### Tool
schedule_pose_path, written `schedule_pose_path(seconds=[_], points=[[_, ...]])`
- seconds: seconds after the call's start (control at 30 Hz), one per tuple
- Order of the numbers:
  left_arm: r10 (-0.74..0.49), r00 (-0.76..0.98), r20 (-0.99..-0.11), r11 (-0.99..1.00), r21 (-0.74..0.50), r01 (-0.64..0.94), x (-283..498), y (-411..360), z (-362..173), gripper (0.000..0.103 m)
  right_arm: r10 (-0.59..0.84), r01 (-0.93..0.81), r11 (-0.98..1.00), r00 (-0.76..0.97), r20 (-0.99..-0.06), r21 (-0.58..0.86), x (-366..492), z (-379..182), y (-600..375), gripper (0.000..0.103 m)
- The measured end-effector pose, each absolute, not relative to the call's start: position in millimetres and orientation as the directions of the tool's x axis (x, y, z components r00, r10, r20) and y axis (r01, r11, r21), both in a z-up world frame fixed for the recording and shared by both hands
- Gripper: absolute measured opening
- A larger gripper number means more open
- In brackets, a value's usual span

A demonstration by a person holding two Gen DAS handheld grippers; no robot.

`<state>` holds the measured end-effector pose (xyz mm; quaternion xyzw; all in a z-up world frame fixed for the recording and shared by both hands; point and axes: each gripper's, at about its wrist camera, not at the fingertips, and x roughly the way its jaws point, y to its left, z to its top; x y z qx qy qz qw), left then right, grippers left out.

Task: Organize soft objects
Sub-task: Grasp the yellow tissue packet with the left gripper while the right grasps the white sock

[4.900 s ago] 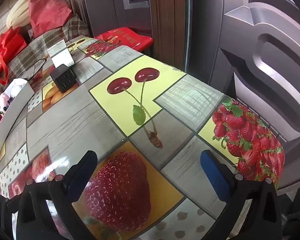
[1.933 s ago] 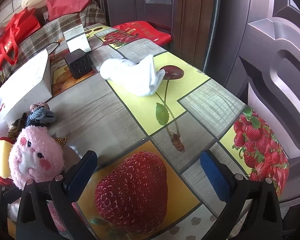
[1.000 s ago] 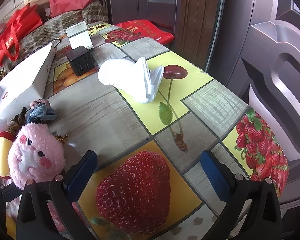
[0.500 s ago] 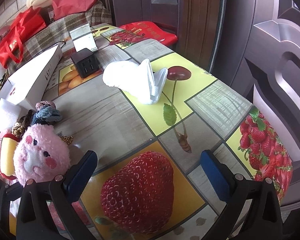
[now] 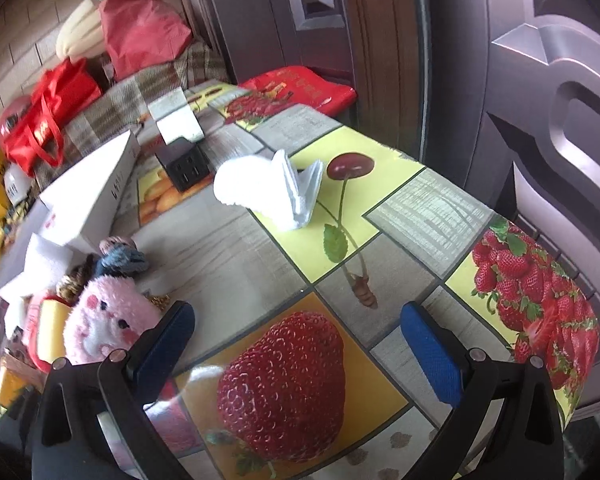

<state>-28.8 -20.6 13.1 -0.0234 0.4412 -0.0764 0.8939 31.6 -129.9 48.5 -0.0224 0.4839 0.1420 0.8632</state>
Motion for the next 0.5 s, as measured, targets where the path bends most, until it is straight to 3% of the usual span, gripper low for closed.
schedule_pose_path(seconds=[0.17, 0.3, 0.4, 0.5], points=[[-0.224, 0.753, -0.618, 0.974, -0.139, 0.176, -70.1, -17.8, 71.3, 0.103, 0.327, -0.275, 0.942, 0.632, -0.702, 0.191, 21.3, 91.5, -155.8, 0.103], [-0.282, 0.865, -0.414, 0.938, -0.307, 0.158, -100.6, 38.8, 133.6, 0.103, 0.414, -0.316, 0.91, 0.657, -0.63, 0.269, 20.8, 107.1, -164.0, 0.103], [-0.221, 0.925, -0.31, 0.924, -0.37, 0.097, -127.7, 85.9, 162.2, 0.103, 0.51, -0.395, 0.86, 0.65, -0.564, 0.323, 16.4, 106.4, -160.3, 0.103], [-0.114, 0.952, -0.283, 0.932, -0.361, 0.004, -164.0, 121.0, 171.3, 0.103, 0.623, -0.552, 0.776, 0.594, -0.508, 0.306, 6.1, 113.5, -145.8, 0.103]])
